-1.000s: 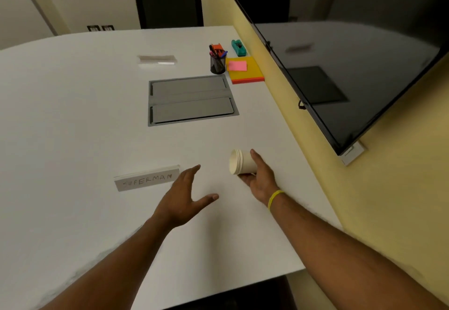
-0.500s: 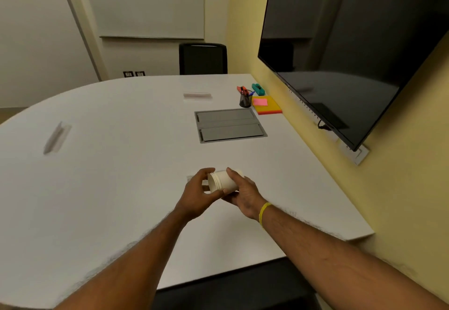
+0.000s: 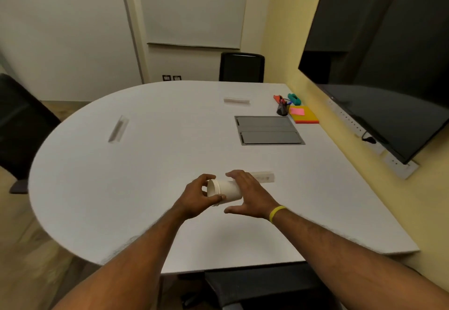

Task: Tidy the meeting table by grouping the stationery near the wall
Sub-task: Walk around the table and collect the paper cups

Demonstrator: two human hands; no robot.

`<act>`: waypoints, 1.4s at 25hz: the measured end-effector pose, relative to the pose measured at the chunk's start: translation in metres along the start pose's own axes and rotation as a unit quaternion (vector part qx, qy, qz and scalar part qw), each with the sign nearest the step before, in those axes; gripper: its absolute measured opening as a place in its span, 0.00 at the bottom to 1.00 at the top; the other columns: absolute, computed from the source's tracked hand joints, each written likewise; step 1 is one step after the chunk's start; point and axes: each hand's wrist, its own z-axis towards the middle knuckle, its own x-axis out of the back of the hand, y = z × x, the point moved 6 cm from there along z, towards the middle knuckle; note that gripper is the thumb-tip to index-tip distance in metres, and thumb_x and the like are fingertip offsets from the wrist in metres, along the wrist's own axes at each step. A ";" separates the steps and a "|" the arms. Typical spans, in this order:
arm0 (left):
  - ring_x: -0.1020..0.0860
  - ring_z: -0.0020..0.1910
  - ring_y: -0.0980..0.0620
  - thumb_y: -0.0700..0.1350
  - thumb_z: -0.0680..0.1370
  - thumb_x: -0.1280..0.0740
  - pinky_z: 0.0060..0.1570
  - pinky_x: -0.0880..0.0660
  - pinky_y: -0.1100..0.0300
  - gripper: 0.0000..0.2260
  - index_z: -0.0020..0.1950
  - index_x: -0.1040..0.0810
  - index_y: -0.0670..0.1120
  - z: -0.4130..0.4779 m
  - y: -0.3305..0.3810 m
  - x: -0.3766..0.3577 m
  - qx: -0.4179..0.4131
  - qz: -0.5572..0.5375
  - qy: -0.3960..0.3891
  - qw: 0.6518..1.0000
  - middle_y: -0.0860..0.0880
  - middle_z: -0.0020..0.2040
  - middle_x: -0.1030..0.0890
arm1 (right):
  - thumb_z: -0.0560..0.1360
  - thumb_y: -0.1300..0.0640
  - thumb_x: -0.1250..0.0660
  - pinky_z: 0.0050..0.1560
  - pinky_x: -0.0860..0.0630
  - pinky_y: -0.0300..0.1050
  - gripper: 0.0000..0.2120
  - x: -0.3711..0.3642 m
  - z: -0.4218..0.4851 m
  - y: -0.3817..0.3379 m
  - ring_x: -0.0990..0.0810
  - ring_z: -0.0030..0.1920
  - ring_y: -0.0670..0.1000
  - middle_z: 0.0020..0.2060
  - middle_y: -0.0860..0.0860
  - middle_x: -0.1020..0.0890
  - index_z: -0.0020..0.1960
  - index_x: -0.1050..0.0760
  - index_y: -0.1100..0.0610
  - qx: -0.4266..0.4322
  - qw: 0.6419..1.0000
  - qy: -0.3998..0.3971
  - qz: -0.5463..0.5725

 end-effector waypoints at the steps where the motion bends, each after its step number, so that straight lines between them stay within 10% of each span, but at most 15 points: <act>1: 0.19 0.49 0.52 0.52 0.68 0.22 0.38 0.24 0.66 0.30 0.67 0.30 0.52 -0.003 -0.005 0.006 0.005 -0.001 0.003 1.000 0.50 0.59 0.24 | 0.62 0.39 0.22 0.66 0.32 0.45 0.45 -0.010 0.009 -0.008 0.32 0.65 0.48 0.67 0.47 0.32 0.72 0.38 0.50 0.021 1.000 -0.008 -0.018; 8: 0.19 0.49 0.52 0.55 0.67 0.22 0.40 0.23 0.65 0.30 0.66 0.29 0.53 -0.001 -0.073 0.056 0.034 -0.005 -0.011 0.999 0.51 0.59 0.23 | 0.66 0.43 0.24 0.59 0.27 0.47 0.36 -0.086 0.061 -0.045 0.25 0.56 0.51 0.60 0.50 0.24 0.69 0.32 0.52 0.030 0.997 -0.039 -0.057; 17: 0.19 0.48 0.52 0.53 0.68 0.23 0.39 0.25 0.66 0.30 0.67 0.29 0.53 0.047 -0.159 0.177 0.037 0.013 -0.089 0.995 0.50 0.59 0.24 | 0.65 0.45 0.23 0.62 0.30 0.46 0.35 -0.153 0.106 -0.044 0.25 0.59 0.52 0.60 0.49 0.23 0.68 0.31 0.52 -0.186 0.983 -0.008 -0.009; 24: 0.18 0.48 0.50 0.54 0.69 0.23 0.49 0.20 0.52 0.29 0.67 0.29 0.53 0.083 -0.203 0.224 0.060 0.012 -0.100 0.993 0.49 0.58 0.23 | 0.63 0.47 0.21 0.62 0.30 0.46 0.36 -0.178 0.094 -0.014 0.29 0.62 0.51 0.61 0.49 0.31 0.66 0.34 0.51 -0.392 0.909 0.083 0.112; 35: 0.16 0.42 0.53 0.48 0.69 0.22 0.37 0.22 0.63 0.27 0.65 0.28 0.52 0.146 -0.231 0.230 0.087 0.088 -0.196 0.973 0.51 0.57 0.23 | 0.60 0.58 0.20 0.56 0.26 0.46 0.35 -0.196 0.132 0.099 0.22 0.58 0.56 0.56 0.51 0.20 0.63 0.31 0.53 -0.543 0.772 0.240 0.229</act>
